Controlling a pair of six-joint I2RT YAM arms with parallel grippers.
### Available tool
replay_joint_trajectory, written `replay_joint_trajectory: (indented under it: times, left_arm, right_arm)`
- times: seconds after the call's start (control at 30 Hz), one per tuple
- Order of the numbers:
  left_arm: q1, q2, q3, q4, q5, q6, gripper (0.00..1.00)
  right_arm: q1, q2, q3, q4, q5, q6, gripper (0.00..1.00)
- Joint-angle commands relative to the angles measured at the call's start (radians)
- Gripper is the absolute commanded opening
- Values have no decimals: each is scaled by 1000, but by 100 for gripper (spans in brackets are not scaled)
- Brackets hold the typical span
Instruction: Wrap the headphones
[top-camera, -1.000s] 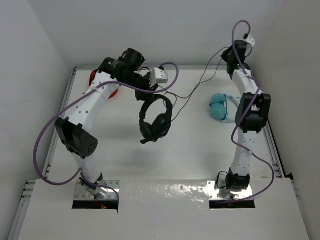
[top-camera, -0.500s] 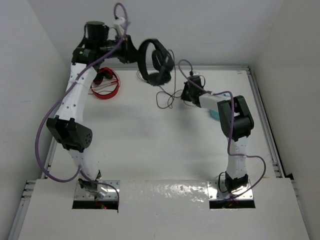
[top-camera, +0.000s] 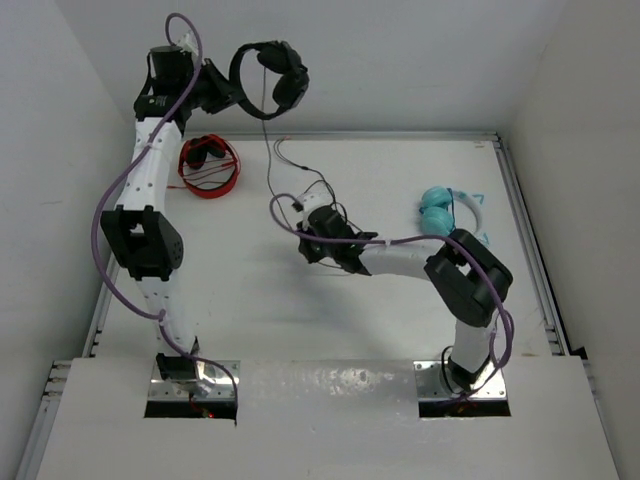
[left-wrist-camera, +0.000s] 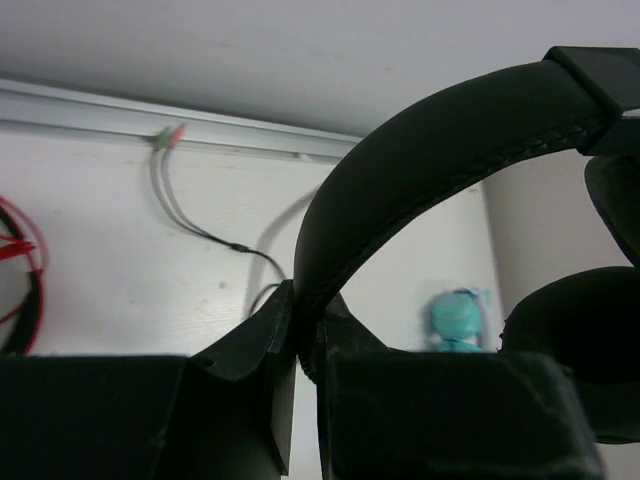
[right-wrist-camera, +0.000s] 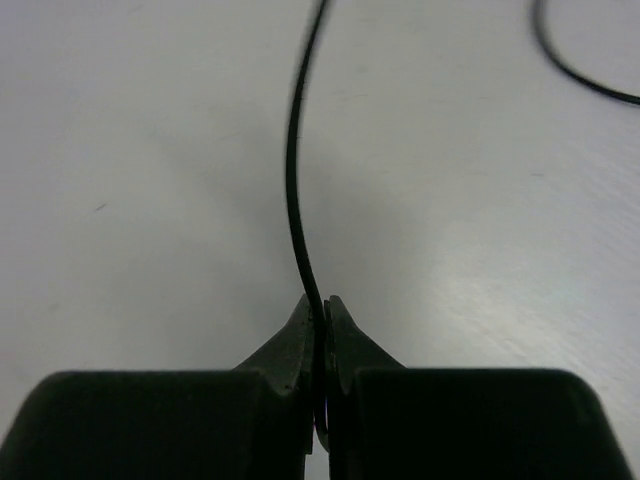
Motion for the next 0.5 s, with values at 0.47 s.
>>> replay_joint_trajectory:
  times: [0.47]
  left_arm:
    - [-84, -7, -304, 196, -229, 674, 0]
  right_arm:
    - [128, -197, 787, -487, -51, -374, 0]
